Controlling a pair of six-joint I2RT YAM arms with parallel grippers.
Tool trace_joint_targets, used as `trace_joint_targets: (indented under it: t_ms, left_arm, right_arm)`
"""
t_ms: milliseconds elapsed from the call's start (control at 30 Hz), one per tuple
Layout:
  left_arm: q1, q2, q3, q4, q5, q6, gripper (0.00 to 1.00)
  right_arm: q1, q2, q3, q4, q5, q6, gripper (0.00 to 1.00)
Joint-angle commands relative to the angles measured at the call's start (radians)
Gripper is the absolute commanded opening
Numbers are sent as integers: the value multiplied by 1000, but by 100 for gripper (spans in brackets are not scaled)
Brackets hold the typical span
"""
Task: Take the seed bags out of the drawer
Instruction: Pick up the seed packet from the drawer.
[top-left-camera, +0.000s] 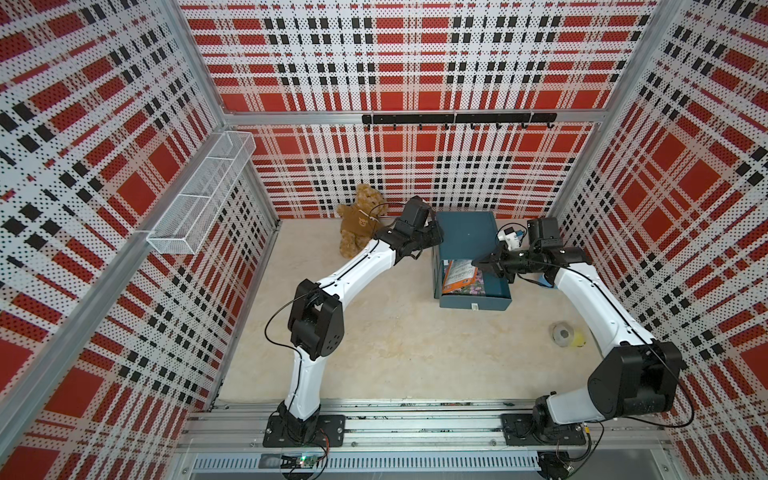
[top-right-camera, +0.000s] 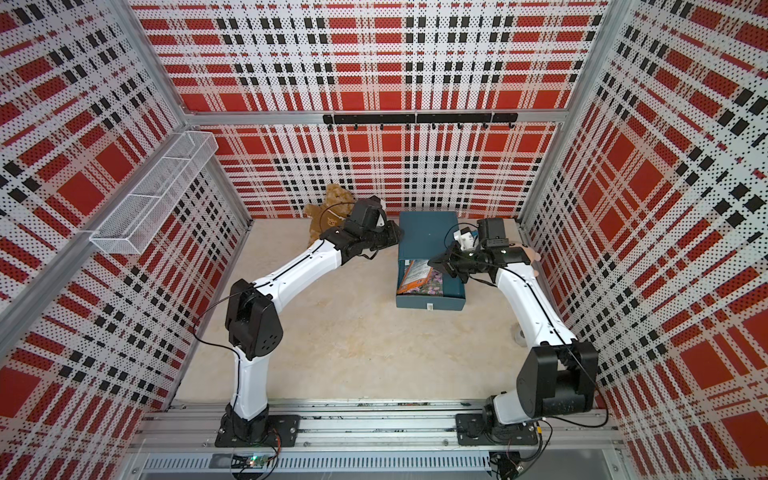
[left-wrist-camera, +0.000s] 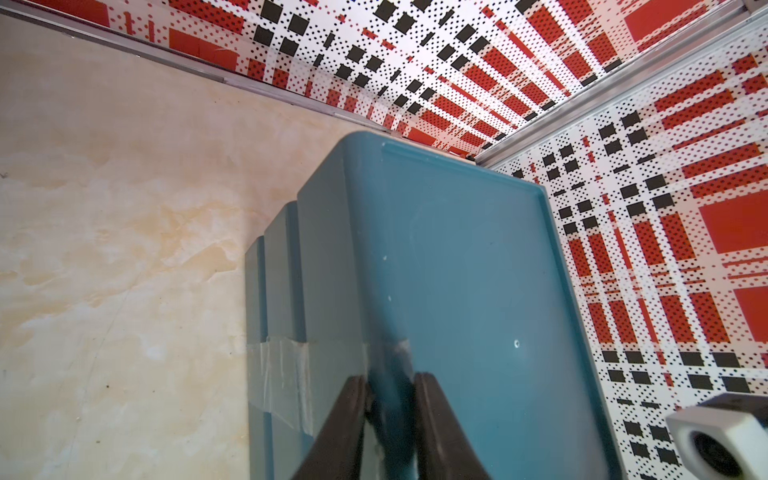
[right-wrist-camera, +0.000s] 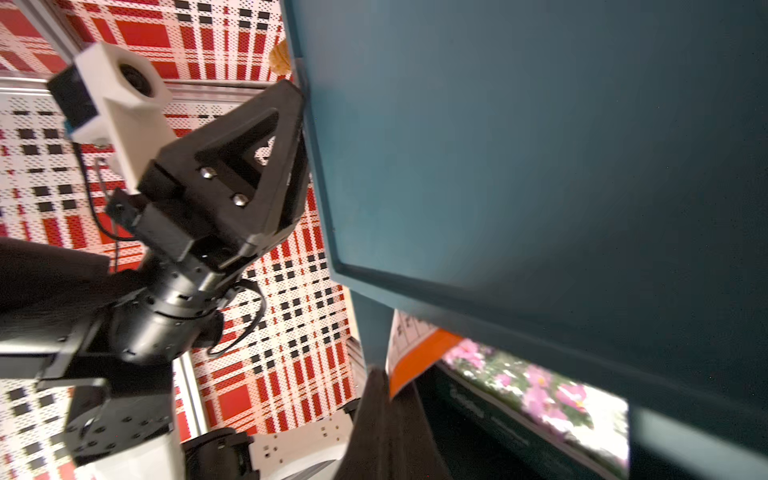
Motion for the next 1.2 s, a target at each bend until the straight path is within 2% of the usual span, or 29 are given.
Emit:
trace_joint_targets:
  t_ms: [0,167,433,800,967,1167]
  left_arm:
    - [-25,98,-44,-204,7,3,25]
    - [-31,109,-30,-203,-3,-2,25]
    - [-35,116,-6,-201,-17,-11,25]
    - [-33,71,33,-197,-32,-32,25]
    - [-17,12,23,-197,-42,-43,25]
    - [47,-119,-52,-187,-54,-48,25]
  right_arm:
    - [-28,-52,20,96,-117,64,0]
    - [-51,-73,62,26,-175,37,0]
    - [-56,-158,58,-31,-193,-3,0]
    - [-53,-196,123,3,-233,-16,0]
    - [-24,-172,157,-2,-219,-26,0]
    - [76,-106,253,-37,-135,-56,0]
